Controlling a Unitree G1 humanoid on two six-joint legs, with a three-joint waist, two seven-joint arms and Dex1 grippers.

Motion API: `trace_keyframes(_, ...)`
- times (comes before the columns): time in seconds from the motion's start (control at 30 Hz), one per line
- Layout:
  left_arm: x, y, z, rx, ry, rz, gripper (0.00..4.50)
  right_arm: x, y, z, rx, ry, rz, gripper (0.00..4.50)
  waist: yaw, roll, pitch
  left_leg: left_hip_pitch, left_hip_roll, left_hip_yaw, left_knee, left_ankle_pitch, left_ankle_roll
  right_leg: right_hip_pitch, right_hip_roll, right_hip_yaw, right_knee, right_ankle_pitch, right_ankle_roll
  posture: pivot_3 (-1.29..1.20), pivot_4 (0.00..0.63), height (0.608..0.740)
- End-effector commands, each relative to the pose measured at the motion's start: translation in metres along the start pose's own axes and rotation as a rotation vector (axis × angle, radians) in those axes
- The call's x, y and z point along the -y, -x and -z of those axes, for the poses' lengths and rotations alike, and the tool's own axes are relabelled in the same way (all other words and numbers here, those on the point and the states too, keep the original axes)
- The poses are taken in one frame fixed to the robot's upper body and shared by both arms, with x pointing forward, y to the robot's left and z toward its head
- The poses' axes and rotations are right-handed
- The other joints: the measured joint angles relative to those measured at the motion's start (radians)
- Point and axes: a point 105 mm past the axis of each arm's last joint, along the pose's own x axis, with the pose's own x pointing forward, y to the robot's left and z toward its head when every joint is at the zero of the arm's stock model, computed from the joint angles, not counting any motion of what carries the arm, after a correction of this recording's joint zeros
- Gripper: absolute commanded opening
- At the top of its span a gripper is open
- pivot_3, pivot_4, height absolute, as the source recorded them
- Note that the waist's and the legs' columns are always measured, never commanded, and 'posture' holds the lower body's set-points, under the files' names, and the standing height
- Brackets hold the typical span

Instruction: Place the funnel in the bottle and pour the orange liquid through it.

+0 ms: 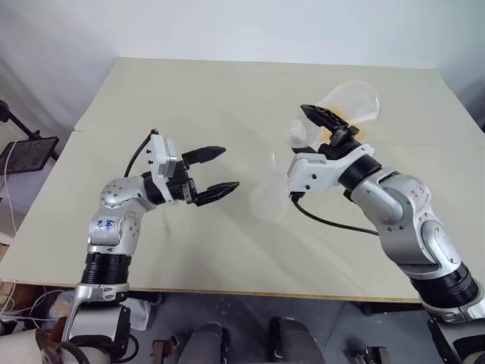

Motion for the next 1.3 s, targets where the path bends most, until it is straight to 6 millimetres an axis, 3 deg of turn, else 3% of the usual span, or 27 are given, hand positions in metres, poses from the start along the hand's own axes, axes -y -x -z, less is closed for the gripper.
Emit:
trace_keyframes(0.03, -0.002, -0.004, -0.009, 0.025, -0.037, 0.008, 4.5, 0.01, 0.003, -0.002, 0.013, 0.064, 0.043, 2.82, 0.0, 0.0, 0.0, 0.0, 0.0, 0.0, 0.0, 0.0, 0.0, 0.0, 0.0, 0.0, 0.0, 0.0, 0.0, 0.0, 0.15, 0.74)
trace_keyframes(0.7, -0.002, -0.008, -0.011, 0.031, -0.037, 0.012, 4.5, 0.017, 0.011, 0.008, 0.015, 0.213, 0.059, 2.82, 0.0, 0.0, 0.0, 0.0, 0.0, 0.0, 0.0, 0.0, 0.0, 0.0, 0.0, 0.0, 0.0, 0.0, 0.0, 0.0, 0.15, 0.74)
trace_keyframes(1.3, -0.001, -0.01, -0.012, 0.036, -0.04, 0.011, 4.5, 0.011, 0.011, 0.008, 0.038, 0.272, 0.046, 2.82, 0.0, 0.0, 0.0, 0.0, 0.0, 0.0, 0.0, 0.0, 0.0, 0.0, 0.0, 0.0, 0.0, 0.0, 0.0, 0.0, 0.15, 0.74)
